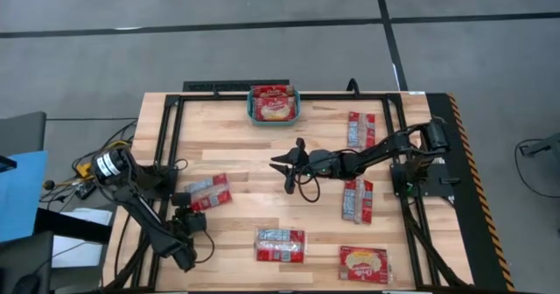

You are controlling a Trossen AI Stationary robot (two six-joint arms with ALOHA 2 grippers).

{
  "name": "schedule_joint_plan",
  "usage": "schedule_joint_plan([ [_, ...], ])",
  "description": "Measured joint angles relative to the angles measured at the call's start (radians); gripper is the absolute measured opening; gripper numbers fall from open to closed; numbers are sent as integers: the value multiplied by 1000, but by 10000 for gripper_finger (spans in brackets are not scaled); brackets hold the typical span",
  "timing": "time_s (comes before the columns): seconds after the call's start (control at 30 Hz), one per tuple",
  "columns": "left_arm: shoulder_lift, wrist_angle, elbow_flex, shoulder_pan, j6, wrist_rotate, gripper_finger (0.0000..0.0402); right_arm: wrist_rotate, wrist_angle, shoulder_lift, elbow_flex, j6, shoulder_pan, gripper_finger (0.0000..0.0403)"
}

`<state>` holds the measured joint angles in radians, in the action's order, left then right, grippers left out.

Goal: Sort popcorn bags into baskets
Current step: Put the red popcorn bag into the green basket

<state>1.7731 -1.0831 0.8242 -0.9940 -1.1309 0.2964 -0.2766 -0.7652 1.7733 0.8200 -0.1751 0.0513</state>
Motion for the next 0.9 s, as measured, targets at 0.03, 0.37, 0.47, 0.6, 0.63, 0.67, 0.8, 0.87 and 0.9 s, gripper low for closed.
schedule_joint_plan([
  [0.03,-2,-29,9,1,-12,2,8,0,1,0,0,0,0,119],
  [0.37,-153,-257,124,4,-107,151,0,7,-17,0,0,-4,2,119],
  [0.47,-230,-286,159,9,-94,216,0,57,-51,-1,0,-7,9,119],
  [0.6,-333,-293,205,27,-25,257,0,145,-77,-1,0,37,15,121],
  [0.63,-356,-293,213,32,-11,265,0,162,-82,-1,0,50,15,124],
  [0.67,-379,-292,219,38,0,273,0,171,-83,-1,0,64,15,130],
  [0.8,-455,-291,233,59,23,300,0,174,-80,-1,10,148,22,173],
  [0.87,-484,-289,234,71,28,312,0,197,-77,1,48,183,27,204],
  [0.9,-495,-289,234,79,28,318,0,215,-88,17,79,197,27,219],
])
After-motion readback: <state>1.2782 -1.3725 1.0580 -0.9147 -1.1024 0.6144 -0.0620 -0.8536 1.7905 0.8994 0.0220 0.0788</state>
